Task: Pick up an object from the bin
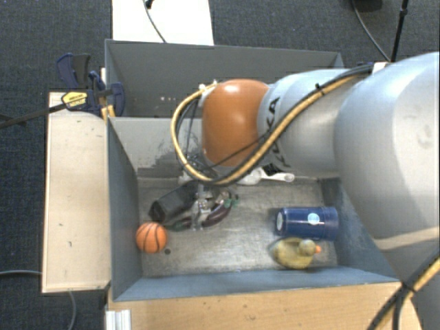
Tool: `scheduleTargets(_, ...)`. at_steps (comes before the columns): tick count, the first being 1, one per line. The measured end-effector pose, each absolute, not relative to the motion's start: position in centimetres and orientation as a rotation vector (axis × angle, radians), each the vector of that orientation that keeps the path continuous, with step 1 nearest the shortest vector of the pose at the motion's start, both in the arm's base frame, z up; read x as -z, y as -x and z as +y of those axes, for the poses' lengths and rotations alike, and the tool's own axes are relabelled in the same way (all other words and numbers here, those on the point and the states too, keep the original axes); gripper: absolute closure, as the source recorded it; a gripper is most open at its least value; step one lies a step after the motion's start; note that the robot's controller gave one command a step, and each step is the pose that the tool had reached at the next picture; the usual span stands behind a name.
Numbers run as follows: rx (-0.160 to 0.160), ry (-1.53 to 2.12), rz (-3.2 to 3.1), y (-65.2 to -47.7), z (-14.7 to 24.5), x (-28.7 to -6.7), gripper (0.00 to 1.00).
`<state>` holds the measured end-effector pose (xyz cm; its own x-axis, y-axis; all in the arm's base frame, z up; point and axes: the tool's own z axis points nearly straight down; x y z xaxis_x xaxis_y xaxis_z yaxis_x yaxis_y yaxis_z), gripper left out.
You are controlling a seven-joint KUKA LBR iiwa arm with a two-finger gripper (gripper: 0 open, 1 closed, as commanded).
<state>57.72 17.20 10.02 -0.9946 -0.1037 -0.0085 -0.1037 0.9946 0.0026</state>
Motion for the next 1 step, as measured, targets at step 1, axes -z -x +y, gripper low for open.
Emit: scheduleTargets(1,-0.004,0.186,3.133,-57.61,16.28,-9.28,0.00)
